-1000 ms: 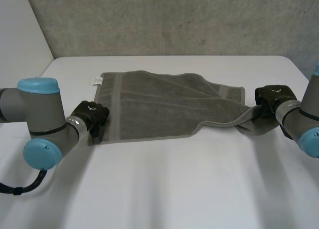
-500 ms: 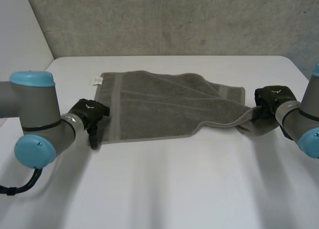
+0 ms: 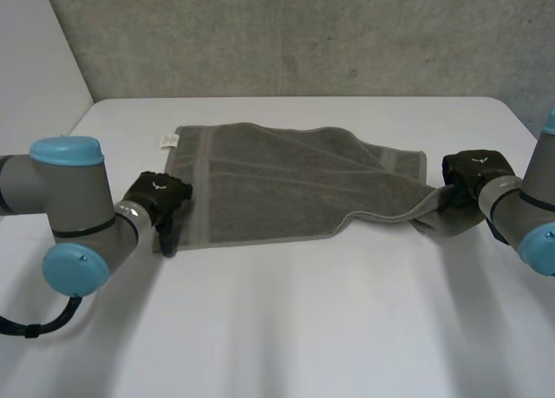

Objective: Fold the towel.

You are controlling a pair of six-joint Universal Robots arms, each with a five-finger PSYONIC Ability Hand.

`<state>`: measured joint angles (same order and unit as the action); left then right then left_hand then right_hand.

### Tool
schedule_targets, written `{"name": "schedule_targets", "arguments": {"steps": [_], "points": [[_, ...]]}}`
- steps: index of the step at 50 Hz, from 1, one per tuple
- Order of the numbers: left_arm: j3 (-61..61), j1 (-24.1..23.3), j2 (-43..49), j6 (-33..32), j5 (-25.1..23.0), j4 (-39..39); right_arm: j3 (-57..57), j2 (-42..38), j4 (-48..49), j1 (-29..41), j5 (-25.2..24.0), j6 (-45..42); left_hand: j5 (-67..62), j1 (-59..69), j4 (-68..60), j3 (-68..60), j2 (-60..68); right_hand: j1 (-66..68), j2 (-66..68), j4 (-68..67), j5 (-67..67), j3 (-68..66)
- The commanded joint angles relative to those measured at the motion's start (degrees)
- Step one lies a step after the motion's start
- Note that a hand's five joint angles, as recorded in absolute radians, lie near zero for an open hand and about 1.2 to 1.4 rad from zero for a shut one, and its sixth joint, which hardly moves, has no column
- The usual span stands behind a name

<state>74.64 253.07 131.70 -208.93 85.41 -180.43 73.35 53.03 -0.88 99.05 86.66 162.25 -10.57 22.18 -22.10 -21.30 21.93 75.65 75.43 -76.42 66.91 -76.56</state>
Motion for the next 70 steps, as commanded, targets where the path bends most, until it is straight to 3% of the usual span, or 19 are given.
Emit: {"name": "schedule_targets", "arguments": {"steps": [1,37,46,51,55,70], "points": [[-0.3,0.0,0.9,-0.1,-0.1,-0.1,0.0,-0.1,0.0,0.0,0.0,0.0,0.4,-2.0,2.0,1.2,-1.8,4.3,4.6,-3.6,3.1,-3.4],[-2.9,0.0,3.6,-0.2,1.7,-5.5,0.0,-0.1,0.0,0.4,0.0,-1.1,0.3,-1.9,1.8,1.0,-1.6,4.3,4.6,-3.6,3.1,-3.4],[-2.4,-0.1,1.6,-0.1,1.3,-3.6,0.0,-0.2,0.0,0.4,0.0,-1.1,1.1,-2.7,2.6,1.8,-2.5,4.3,4.6,-3.6,3.1,-3.4],[-1.9,-0.1,-0.7,0.4,1.0,3.2,0.0,-0.2,0.0,0.4,0.0,-1.1,1.6,-3.2,3.1,2.3,-3.0,4.3,4.6,-3.6,3.1,-3.4],[-1.9,-0.1,-0.8,0.5,0.7,4.4,0.0,-0.2,0.0,0.4,0.0,-1.1,1.6,-3.2,3.1,2.3,-3.0,4.3,4.6,-3.6,3.1,-3.4],[-2.4,0.0,2.8,-0.2,1.3,-3.2,0.0,-0.2,0.0,0.4,0.0,-1.1,0.9,-2.6,2.5,1.7,-2.3,4.3,4.6,-3.6,3.1,-3.4]]}}
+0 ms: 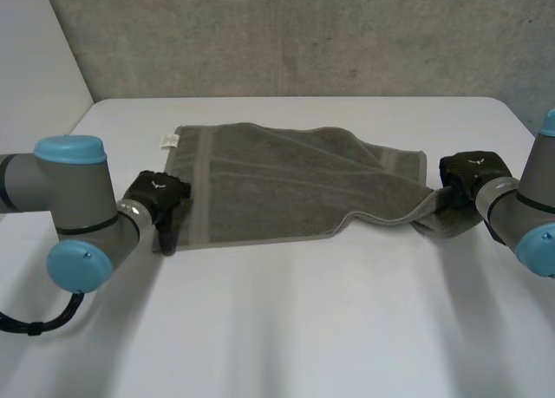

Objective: Fold the towel.

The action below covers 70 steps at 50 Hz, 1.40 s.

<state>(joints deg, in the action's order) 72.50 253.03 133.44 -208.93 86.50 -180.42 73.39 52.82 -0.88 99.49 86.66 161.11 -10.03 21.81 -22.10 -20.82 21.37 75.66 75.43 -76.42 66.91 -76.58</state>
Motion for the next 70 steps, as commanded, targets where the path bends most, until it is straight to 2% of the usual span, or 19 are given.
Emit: {"name": "schedule_targets", "arguments": {"steps": [1,15,25,39,43,44,46,49,50,58,61,63,64,66,70], "points": [[-0.2,0.0,1.0,-0.2,0.3,-3.2,0.0,0.0,0.0,0.0,0.0,0.0,0.4,-2.2,2.5,1.2,-1.7,4.3,4.6,-3.6,3.1,-3.4],[-0.7,-0.1,2.1,-0.3,0.2,-3.4,0.0,0.0,0.0,0.0,0.0,0.0,0.4,-2.2,2.5,1.2,-1.7,4.3,4.6,-3.6,3.1,-3.4],[-0.9,-0.1,2.3,-0.3,0.3,-6.8,0.0,0.0,0.0,0.0,0.0,0.0,-5.3,3.5,-3.3,-4.5,4.0,4.3,4.6,-3.6,3.1,-3.4],[-1.2,0.0,2.3,0.2,0.2,-7.0,0.0,0.0,0.0,0.0,0.0,0.0,-10.9,9.1,-8.8,-10.1,9.5,4.3,4.6,-3.6,3.1,-3.4],[-1.4,-0.1,2.3,0.3,0.2,-6.9,0.1,0.0,0.0,0.0,0.0,0.0,-32.4,30.6,-30.3,-31.6,31.0,4.3,4.6,-3.6,3.1,-3.4],[-1.4,-0.1,2.3,0.3,0.2,-6.9,0.1,0.0,0.0,0.0,0.0,0.0,-32.4,30.6,-30.3,-31.6,31.1,4.3,4.6,-3.6,3.1,-3.4],[-1.2,-0.1,2.1,0.3,0.3,-6.9,0.0,0.0,0.0,0.1,0.0,0.0,-44.6,42.8,-42.6,-43.8,43.3,4.3,4.6,-3.6,3.1,-3.4],[-1.1,-0.1,1.8,0.3,0.3,-6.9,0.0,0.0,0.0,0.1,0.0,0.0,-51.2,49.5,-49.2,-50.5,49.9,4.3,4.6,-3.6,3.1,-3.4],[-0.9,-0.1,1.6,0.4,0.2,-6.9,0.1,0.0,0.0,0.1,0.0,0.0,-59.7,58.0,-57.7,-59.0,58.4,4.3,4.6,-3.6,3.1,-3.4],[0.4,0.0,-0.9,2.3,-0.5,-6.7,-0.1,0.2,0.0,0.1,0.0,0.0,-60.0,58.2,-57.9,-59.2,58.6,4.3,4.6,-3.6,3.1,-3.4],[1.9,0.1,-2.7,3.5,-1.5,-6.8,-0.1,0.4,-0.1,0.1,0.0,0.0,-60.0,58.2,-57.9,-59.2,58.6,4.3,4.6,-3.6,3.1,-3.4],[3.0,0.1,-4.8,3.8,-4.6,-6.7,-0.2,1.3,-0.3,0.1,0.0,0.0,-60.0,58.2,-57.9,-59.2,58.6,4.3,4.6,-3.6,3.1,-3.4],[3.0,0.1,-4.8,3.8,-4.6,-6.7,-0.2,1.3,-0.3,0.1,0.0,0.0,-60.0,58.2,-57.9,-59.2,58.6,4.3,4.6,-3.6,3.1,-3.4],[3.7,0.6,-8.3,4.1,-6.2,-6.2,-0.6,5.2,-1.9,0.0,-0.1,-0.4,-60.0,58.2,-57.9,-59.2,58.6,4.3,4.6,-3.6,3.1,-3.4],[5.2,2.0,-13.0,4.1,-6.3,-6.2,-1.1,10.5,-4.7,-0.4,-1.1,-2.0,-60.0,58.2,-57.9,-59.2,58.6,4.3,4.6,-3.6,3.1,-3.4]]}}
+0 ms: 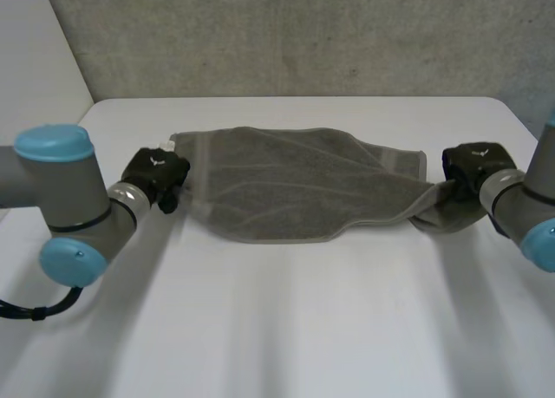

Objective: Fold the towel.

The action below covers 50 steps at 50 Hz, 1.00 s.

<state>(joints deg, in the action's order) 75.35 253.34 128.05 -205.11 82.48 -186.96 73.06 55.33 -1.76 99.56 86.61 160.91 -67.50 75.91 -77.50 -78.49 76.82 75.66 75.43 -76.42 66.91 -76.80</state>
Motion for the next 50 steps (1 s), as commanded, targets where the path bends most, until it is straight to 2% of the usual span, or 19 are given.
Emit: {"name": "schedule_targets", "arguments": {"steps": [1,5,10,16,18,19,21,24,26,30,32,35,37,38,40,42,43,45,50], "points": [[3.0,2.3,-10.0,0.3,-2.3,0.4,-1.0,10.4,-5.4,-0.6,-2.1,-3.1,-2.5,4.1,-2.5,-1.5,3.2,4.3,4.6,-3.6,3.1,-3.2],[4.7,3.3,-13.8,0.4,-2.3,0.7,-1.2,14.2,-9.8,-0.8,-5.0,-6.7,-2.5,4.1,-2.5,-1.5,3.2,4.3,4.6,-3.6,3.1,-3.2],[10.0,7.2,-19.6,0.8,-2.6,3.6,0.2,19.1,-22.8,-1.3,-10.0,-15.5,-2.5,4.1,-2.5,-1.5,3.2,4.3,4.6,-3.6,3.1,-3.2],[15.9,9.3,-22.2,1.9,-3.6,6.0,4.3,21.5,-28.5,-2.1,-12.1,-22.5,-2.5,4.1,-2.5,-1.5,3.2,4.3,4.6,-3.6,3.1,-3.2],[20.9,11.6,-25.6,2.6,-5.5,6.5,7.0,25.2,-29.9,-3.5,-13.2,-28.3,-2.5,4.1,-2.5,-1.5,3.2,4.3,4.6,-3.6,3.1,-3.2],[20.9,11.6,-25.6,2.6,-5.5,6.5,7.0,25.3,-29.9,-3.5,-13.2,-28.3,-2.5,4.1,-2.5,-1.5,3.2,4.3,4.6,-3.6,3.1,-3.2],[25.7,15.5,-30.2,2.8,-9.1,6.6,9.4,28.8,-31.4,-8.1,-14.5,-33.6,-2.5,4.1,-2.5,-1.5,3.2,4.3,4.6,-3.6,3.1,-3.2],[27.8,17.5,-32.4,2.9,-11.2,6.7,10.1,30.2,-32.0,-10.4,-15.7,-36.3,-2.5,4.1,-2.5,-1.5,3.2,4.3,4.6,-3.6,3.1,-3.2],[30.2,21.3,-35.3,3.1,-15.1,6.7,10.3,31.9,-32.8,-14.0,-19.4,-40.5,-2.5,4.1,-2.5,-1.5,3.2,4.3,4.6,-3.6,3.1,-3.2],[30.7,22.8,-35.7,4.4,-17.0,6.8,9.9,31.9,-32.5,-15.4,-22.5,-41.4,-2.5,4.1,-2.5,-1.5,3.2,4.3,4.6,-3.6,3.1,-3.2],[30.2,22.8,-35.6,5.5,-17.1,6.9,9.6,31.0,-32.2,-15.5,-23.7,-40.9,-2.5,4.1,-2.5,-1.5,3.2,4.3,4.6,-3.6,3.1,-3.2],[28.7,22.5,-32.8,8.4,-17.2,6.4,8.6,25.3,-29.9,-15.3,-25.0,-38.4,-2.5,4.1,-2.5,-1.5,3.2,4.3,4.6,-3.6,3.1,-3.2],[24.7,20.0,-26.2,10.9,-16.9,6.3,5.4,19.2,-25.2,-13.6,-24.5,-34.4,-2.5,4.1,-2.5,-1.5,3.2,4.3,4.6,-3.6,3.1,-3.2],[24.7,20.0,-26.2,11.0,-16.9,6.3,5.4,19.2,-25.1,-13.6,-24.5,-34.4,-2.5,4.1,-2.5,-1.5,3.2,4.3,4.6,-3.6,3.1,-3.2],[19.1,16.1,-19.5,12.3,-14.8,6.3,1.6,13.5,-22.9,-9.3,-23.5,-31.5,-2.5,4.1,-2.5,-1.5,3.2,4.3,4.6,-3.6,3.1,-3.2],[16.4,14.3,-16.4,12.4,-13.2,6.3,-0.6,10.2,-22.6,-7.9,-23.2,-30.8,-2.5,4.1,-2.5,-1.5,3.2,4.3,4.6,-3.6,3.1,-3.2],[16.3,14.3,-16.3,12.4,-13.1,6.3,-0.6,10.1,-22.6,-7.9,-23.2,-30.7,-2.5,4.1,-2.5,-1.5,3.2,4.3,4.6,-3.6,3.1,-3.2],[11.2,12.8,-11.3,12.5,-8.9,6.6,-4.2,5.2,-22.3,-6.8,-21.4,-29.9,-2.5,4.1,-2.5,-1.5,3.2,4.3,4.6,-3.6,3.1,-3.2],[4.7,12.2,-5.8,12.6,-5.3,6.3,-9.4,-0.1,-20.0,-5.0,-17.8,-27.4,-2.5,4.1,-2.5,-1.5,3.2,4.3,4.6,-3.6,3.1,-3.2]]}}
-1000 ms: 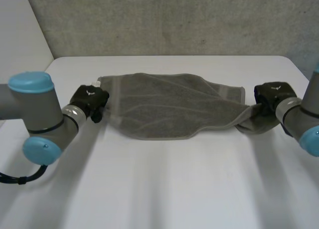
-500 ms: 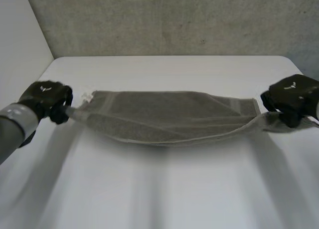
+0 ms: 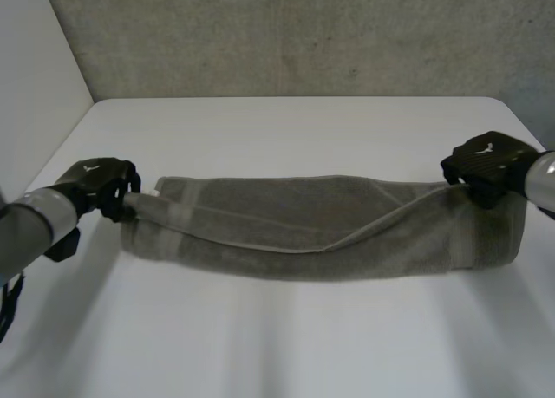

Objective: Fold the towel.

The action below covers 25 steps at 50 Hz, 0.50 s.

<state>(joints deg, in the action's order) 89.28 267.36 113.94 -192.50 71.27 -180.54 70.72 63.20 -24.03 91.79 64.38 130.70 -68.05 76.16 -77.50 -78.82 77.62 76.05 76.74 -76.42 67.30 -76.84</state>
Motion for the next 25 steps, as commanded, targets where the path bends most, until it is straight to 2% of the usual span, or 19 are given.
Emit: {"name": "schedule_targets", "arguments": {"steps": [1,7,11,17,25], "points": [[-11.7,-2.0,9.9,0.1,6.5,-0.2,-8.7,-9.7,3.4,3.1,5.4,3.7,-2.0,3.8,-2.5,-1.2,2.4,3.9,3.3,-3.6,2.7,-3.2],[-18.4,-2.6,14.4,0.2,8.4,0.0,-13.2,-13.6,5.1,3.5,8.1,5.2,-2.0,3.8,-2.5,-1.2,2.4,3.9,3.3,-3.6,2.7,-3.2],[-23.3,-2.8,18.0,1.2,11.5,0.2,-17.0,-17.0,5.7,4.0,10.2,6.9,-2.0,3.8,-2.5,-1.2,2.4,3.9,3.3,-3.6,2.7,-3.2],[-26.5,-3.9,21.2,3.9,11.9,-0.1,-19.4,-20.0,8.7,4.2,10.4,9.5,-2.0,3.8,-2.5,-1.2,2.4,3.9,3.3,-3.6,2.7,-3.2],[-28.8,-4.9,24.3,4.1,12.0,-0.3,-21.5,-24.5,11.3,4.4,10.8,9.6,-2.0,3.8,-2.5,-1.2,2.4,3.9,3.3,-3.6,2.7,-3.2]]}}
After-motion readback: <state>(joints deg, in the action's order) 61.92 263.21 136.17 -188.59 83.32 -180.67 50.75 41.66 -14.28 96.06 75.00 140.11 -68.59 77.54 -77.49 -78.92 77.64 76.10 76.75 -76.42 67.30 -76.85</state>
